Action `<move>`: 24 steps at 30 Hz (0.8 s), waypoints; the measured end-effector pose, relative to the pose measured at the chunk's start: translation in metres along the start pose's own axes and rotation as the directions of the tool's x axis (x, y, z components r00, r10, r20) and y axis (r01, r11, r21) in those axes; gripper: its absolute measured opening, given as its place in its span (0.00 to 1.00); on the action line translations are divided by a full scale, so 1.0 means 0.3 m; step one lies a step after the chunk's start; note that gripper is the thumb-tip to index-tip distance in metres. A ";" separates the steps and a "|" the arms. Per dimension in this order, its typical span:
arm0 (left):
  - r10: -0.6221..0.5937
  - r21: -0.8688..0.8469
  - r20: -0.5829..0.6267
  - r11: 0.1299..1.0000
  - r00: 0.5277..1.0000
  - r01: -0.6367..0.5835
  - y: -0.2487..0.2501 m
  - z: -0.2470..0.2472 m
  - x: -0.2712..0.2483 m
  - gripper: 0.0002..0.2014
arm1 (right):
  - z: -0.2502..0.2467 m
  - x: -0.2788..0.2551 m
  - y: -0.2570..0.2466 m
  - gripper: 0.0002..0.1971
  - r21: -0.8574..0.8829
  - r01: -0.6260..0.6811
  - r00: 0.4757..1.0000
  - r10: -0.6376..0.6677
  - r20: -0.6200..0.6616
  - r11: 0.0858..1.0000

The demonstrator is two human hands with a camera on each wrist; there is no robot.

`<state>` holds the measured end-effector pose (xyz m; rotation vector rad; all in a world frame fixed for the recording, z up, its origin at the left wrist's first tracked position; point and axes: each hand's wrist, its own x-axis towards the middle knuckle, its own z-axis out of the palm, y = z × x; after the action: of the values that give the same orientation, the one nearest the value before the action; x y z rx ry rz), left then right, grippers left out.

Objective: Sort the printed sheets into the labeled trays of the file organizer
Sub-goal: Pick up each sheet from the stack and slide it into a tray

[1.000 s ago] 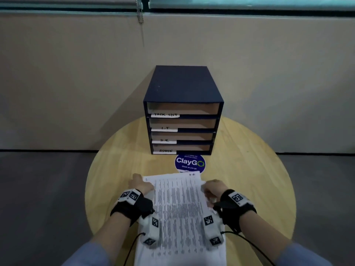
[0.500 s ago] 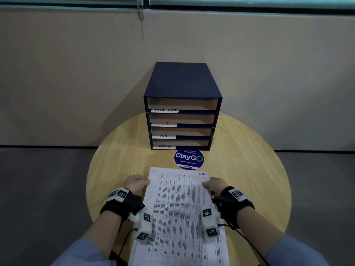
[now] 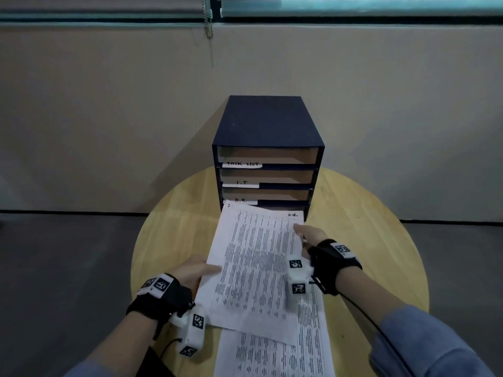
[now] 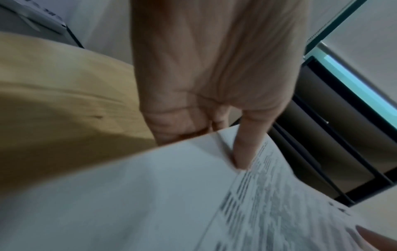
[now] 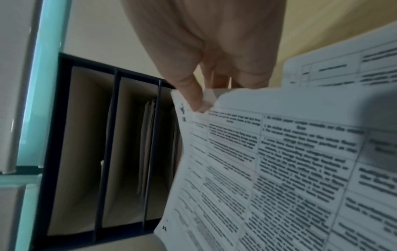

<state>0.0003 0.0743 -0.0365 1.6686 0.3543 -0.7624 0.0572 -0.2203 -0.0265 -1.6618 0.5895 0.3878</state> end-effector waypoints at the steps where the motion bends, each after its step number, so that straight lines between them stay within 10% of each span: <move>1: 0.025 0.009 -0.014 1.000 1.000 -0.025 0.003 -0.009 0.013 0.16 | 0.001 -0.009 -0.008 0.14 0.050 -0.010 1.000 0.009 0.007 0.999; 13: 0.106 0.023 -0.205 0.994 0.973 -0.104 0.229 0.015 0.174 0.25 | -0.017 0.030 -0.054 0.06 0.148 0.020 1.000 -0.022 0.010 0.989; 20: 0.234 -0.065 -0.373 0.959 0.898 -0.278 0.355 0.028 0.234 0.26 | -0.036 -0.015 0.012 0.11 -0.129 -0.023 0.952 0.061 0.301 0.991; 24: 0.172 -0.195 -0.218 0.957 0.961 -0.216 0.356 0.035 0.239 0.15 | -0.027 0.069 0.001 0.08 0.197 -0.039 0.990 0.011 0.144 0.980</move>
<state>0.1152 0.0257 -0.0038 1.5479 0.3913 -0.3948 0.0733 -0.2316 -0.0369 -1.4231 0.5257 0.4469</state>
